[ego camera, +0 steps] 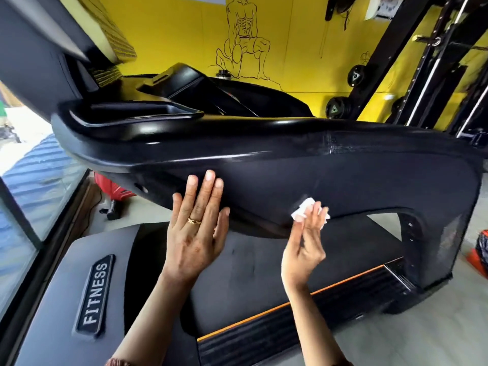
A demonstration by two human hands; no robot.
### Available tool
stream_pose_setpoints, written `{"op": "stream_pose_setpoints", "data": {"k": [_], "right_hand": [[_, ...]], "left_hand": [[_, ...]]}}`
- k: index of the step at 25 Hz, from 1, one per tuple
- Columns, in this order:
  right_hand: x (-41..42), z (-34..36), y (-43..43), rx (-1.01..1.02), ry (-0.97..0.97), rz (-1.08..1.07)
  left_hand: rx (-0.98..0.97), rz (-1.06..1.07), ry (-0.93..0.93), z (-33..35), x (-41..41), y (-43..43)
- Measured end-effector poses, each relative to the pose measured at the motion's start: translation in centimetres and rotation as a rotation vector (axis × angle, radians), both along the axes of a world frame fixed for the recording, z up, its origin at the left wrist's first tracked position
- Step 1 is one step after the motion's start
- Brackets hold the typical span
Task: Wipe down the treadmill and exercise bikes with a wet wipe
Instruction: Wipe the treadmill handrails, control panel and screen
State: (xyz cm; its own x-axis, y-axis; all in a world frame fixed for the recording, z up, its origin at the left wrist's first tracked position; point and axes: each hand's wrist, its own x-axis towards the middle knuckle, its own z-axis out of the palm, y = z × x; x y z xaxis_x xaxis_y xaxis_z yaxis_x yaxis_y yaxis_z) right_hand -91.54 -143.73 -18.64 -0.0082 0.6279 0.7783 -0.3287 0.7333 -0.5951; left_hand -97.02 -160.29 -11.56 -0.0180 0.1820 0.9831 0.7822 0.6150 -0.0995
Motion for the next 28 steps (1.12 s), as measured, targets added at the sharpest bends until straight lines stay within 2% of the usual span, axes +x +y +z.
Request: {"op": "stream_pose_setpoints", "data": {"k": [1, 4, 6, 8, 10, 11, 12, 13, 16, 17, 18, 21, 22, 23, 24, 27, 28], "right_hand": [[0.2, -0.2, -0.2, 0.022, -0.007, 0.024], [0.4, -1.6, -2.2, 0.422, -0.1, 0.155], [0.7, -2.2, 0.2, 0.48, -0.117, 0.15], [0.9, -2.3, 4.6, 0.26, -0.071, 0.041], [1.3, -1.2, 8.0, -0.079, 0.033, -0.005], [1.3, -0.6, 8.1, -0.171, 0.064, 0.006], [1.1, -0.3, 6.9, -0.155, 0.065, 0.012], [0.8, -0.2, 4.9, -0.028, 0.028, 0.032], [0.8, -1.3, 0.4, 0.54, -0.1, 0.176], [0.7, -1.2, 1.9, 0.586, -0.11, 0.161], [0.6, -0.8, 4.2, 0.512, -0.083, 0.112], [1.0, 1.3, 10.9, -0.159, 0.06, -0.043], [1.1, 2.1, 10.9, -0.25, 0.08, -0.055], [0.9, 3.0, 9.1, -0.211, 0.065, -0.041], [0.5, 3.5, 6.6, -0.042, 0.031, -0.001], [0.3, 3.2, 1.1, 0.68, -0.078, 0.119], [0.3, 3.4, 2.2, 0.763, -0.095, 0.091]], "left_hand": [[-0.005, 0.014, -0.013, -0.4, 0.4, 0.8], [-0.002, 0.039, -0.062, -1.2, 1.3, 2.9], [0.018, 0.073, -0.078, -1.6, 1.6, 3.8], [0.022, 0.093, -0.081, -1.6, 1.7, 4.2], [0.021, 0.104, -0.083, -1.5, 1.9, 4.6], [0.014, 0.106, -0.079, -1.5, 2.0, 4.9], [0.0, 0.106, -0.07, -1.5, 2.1, 5.3], [-0.015, 0.106, -0.058, -1.5, 2.1, 5.6], [-0.035, 0.121, -0.039, -1.4, 2.0, 5.7], [-0.04, 0.125, -0.034, -1.4, 2.0, 5.7], [-0.048, 0.129, -0.031, -1.3, 1.9, 5.5], [-0.057, 0.156, -0.022, -1.3, 1.9, 5.3], [-0.055, 0.165, -0.013, -1.3, 1.9, 5.4], [-0.053, 0.171, -0.007, -1.3, 1.9, 5.5], [-0.051, 0.179, -0.005, -1.2, 1.9, 5.5], [-0.054, 0.206, 0.001, -0.9, 1.8, 5.2], [-0.056, 0.216, 0.011, -0.7, 1.7, 4.9]]}}
